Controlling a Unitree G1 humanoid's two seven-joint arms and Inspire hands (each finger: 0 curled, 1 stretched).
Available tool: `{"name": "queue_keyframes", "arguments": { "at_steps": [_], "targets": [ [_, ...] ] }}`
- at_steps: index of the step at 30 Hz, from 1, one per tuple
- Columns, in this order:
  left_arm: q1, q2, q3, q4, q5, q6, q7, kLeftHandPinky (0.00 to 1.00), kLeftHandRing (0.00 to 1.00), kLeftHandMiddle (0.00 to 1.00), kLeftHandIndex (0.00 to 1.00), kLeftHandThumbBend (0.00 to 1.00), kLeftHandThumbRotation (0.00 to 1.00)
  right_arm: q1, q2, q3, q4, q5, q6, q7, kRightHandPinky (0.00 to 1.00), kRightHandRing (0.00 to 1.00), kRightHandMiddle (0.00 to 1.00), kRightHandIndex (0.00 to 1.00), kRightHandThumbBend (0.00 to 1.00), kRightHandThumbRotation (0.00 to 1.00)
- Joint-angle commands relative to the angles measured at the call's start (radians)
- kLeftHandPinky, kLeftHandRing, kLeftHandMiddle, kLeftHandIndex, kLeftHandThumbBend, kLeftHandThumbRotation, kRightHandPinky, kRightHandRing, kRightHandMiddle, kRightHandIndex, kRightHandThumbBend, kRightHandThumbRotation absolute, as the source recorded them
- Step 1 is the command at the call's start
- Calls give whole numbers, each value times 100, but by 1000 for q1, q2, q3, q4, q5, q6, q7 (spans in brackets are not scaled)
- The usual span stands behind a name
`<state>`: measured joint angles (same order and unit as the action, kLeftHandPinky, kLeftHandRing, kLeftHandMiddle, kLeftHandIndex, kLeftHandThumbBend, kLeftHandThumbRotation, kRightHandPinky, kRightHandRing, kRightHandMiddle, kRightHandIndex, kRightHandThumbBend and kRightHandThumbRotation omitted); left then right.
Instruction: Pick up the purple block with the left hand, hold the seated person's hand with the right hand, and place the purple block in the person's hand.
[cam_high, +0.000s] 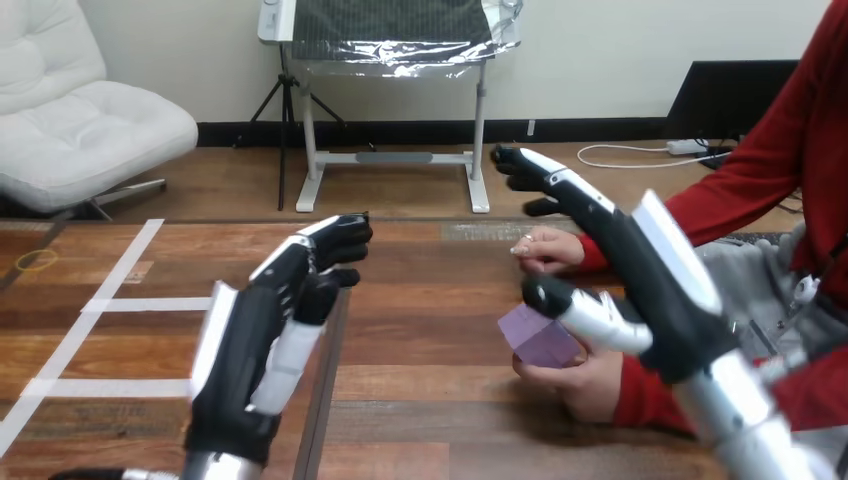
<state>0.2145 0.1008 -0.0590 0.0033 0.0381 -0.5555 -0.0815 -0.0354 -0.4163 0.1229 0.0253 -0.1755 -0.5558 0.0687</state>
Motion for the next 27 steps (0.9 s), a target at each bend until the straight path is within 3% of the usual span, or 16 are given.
{"name": "queue_keyframes", "arguments": {
  "at_steps": [1,5,14,22,27],
  "targets": [
    [7,-17,-9,-92,-41,-70,-10,70,77,77,75,79,100,47,65,-13,-71,40,-41,-23,81,87,89,89,91,100],
    [45,-28,-18,-118,-42,-90,-5,69,76,76,75,77,100,97,104,2,-81,66,-82,-12,84,89,89,89,91,100],
    [100,-51,-30,-143,-36,-153,2,68,75,76,74,71,100,178,156,21,-77,68,-155,-6,86,90,89,89,85,100],
    [140,-77,-58,-175,-40,-147,30,71,75,76,75,66,100,230,187,45,-63,112,-200,22,97,92,89,90,87,100],
    [147,-86,-90,-170,-81,-149,36,74,76,77,77,67,100,245,210,68,-32,170,-243,55,99,92,89,91,85,100]
  ]
}}
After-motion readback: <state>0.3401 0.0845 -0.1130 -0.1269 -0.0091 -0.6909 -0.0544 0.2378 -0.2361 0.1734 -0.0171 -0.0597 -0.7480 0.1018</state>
